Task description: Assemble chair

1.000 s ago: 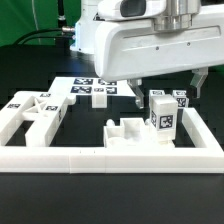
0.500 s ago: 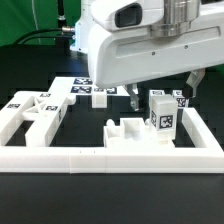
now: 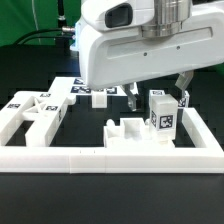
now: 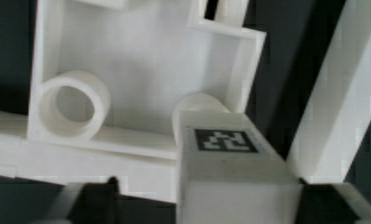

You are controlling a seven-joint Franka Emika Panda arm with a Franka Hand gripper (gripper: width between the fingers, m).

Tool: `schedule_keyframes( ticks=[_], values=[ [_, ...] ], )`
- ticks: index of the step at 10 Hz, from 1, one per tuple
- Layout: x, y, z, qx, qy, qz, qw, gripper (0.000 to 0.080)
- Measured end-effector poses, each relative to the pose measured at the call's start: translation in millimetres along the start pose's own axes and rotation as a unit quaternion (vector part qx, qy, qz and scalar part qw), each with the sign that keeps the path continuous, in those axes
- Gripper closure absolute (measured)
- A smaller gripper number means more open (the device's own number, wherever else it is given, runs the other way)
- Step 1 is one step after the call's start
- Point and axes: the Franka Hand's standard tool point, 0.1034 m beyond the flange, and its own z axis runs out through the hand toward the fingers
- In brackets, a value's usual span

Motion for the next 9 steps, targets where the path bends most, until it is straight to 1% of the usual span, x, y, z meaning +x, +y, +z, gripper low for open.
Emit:
schedule_keyframes(
  ticks=[1,2,4,5,6,7,8,9],
  values=[
    [0.1,0.0,-0.1,0.0,0.0,0.0,1.0,0.0408],
    [0.1,-0.1,0.0,0.0,0.0,0.003,1.0,0.0517],
    [0.1,-0.5,0.0,0.001,0.0,0.027,1.0,0.0516],
    [0.1,-0.9,0.1,0.001,0.0,0.053,0.999,0.0516],
    [1.2,-3.4,0.7,0.0,0.004,0.106,0.994,0.0516],
    [2.1,-11.7,1.7,-0.002,0.017,0.19,0.982,0.0516],
    [-0.2,-16.8,2.8,-0.002,0.019,0.24,0.971,0.0516],
    [-0.3,-16.7,2.7,0.005,0.02,0.278,0.96,0.0515]
  ],
)
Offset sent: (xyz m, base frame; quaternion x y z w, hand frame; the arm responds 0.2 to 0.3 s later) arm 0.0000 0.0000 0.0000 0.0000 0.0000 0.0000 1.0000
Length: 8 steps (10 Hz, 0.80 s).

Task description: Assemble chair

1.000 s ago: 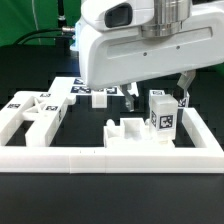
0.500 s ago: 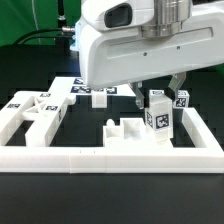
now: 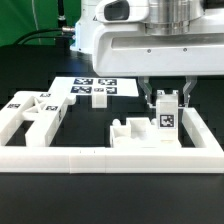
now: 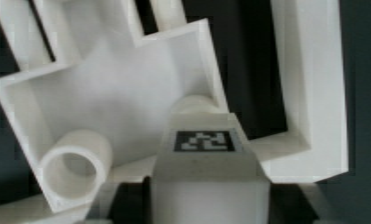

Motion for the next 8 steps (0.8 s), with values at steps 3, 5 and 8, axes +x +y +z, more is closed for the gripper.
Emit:
schedule_keyframes(
  ticks=[3,5,8],
  values=[
    [-1.9,-12.4,1.8,0.004,0.006,0.18,0.984,0.0515],
    [-5.1,-22.2,3.3,0.004,0.005,0.257,0.966,0.0515],
    [-7.7,-26.2,4.1,0.005,-0.002,0.301,0.954,0.0515]
  ],
)
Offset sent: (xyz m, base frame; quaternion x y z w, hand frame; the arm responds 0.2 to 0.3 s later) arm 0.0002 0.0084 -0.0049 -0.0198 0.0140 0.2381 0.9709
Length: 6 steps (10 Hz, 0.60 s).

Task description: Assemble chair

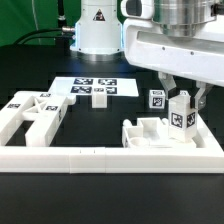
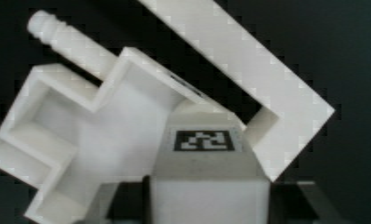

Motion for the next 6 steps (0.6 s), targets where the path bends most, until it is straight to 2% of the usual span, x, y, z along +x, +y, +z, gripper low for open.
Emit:
schedule_keyframes(
  ticks=[2,3,4,6],
  values=[
    [0.1,-0.1,-0.3,0.0,0.0,-0.03,1.0,0.0239],
    [1.7,-1.2,-2.5,0.002,0.0,-0.051,0.999,0.0239],
    [1.3,-1.0,-1.6,0.001,0.001,-0.071,0.997,0.0168],
    [1.3,-0.8,-1.3,0.001,0.001,-0.158,0.987,0.0153]
  ],
)
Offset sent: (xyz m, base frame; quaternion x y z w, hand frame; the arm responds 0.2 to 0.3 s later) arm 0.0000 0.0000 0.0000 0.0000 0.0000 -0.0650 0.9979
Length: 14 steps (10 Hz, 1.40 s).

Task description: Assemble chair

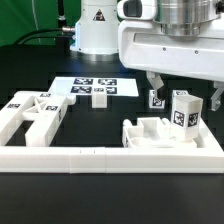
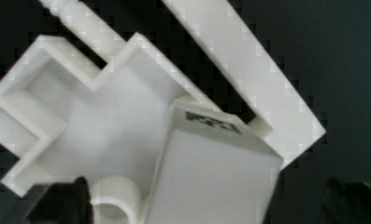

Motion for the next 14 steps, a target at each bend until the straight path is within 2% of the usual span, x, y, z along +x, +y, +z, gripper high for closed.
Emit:
schedule_keyframes(
  ticks=[1,2,3,6,10,12,13,14],
  values=[
    [-0.4,0.2,0.1,-0.006,0.002,-0.056,0.998,0.015],
    [-2.7,-2.0,0.6,-0.024,0.012,-0.124,0.992,0.015],
    [-7.7,-8.0,2.0,-0.034,0.019,-0.171,0.984,0.015],
    [-6.2,-6.4,1.8,-0.034,0.015,-0.261,0.965,0.015],
    [-4.2,-3.4,3.4,-0.049,0.012,-0.436,0.899,0.015],
    [-4.7,-2.0,5.9,-0.049,0.012,-0.478,0.877,0.015],
    [-4.8,-2.2,5.9,-0.048,0.012,-0.474,0.879,0.0236],
    [-5.0,-2.4,5.9,-0.048,0.012,-0.474,0.879,0.0385]
  ],
)
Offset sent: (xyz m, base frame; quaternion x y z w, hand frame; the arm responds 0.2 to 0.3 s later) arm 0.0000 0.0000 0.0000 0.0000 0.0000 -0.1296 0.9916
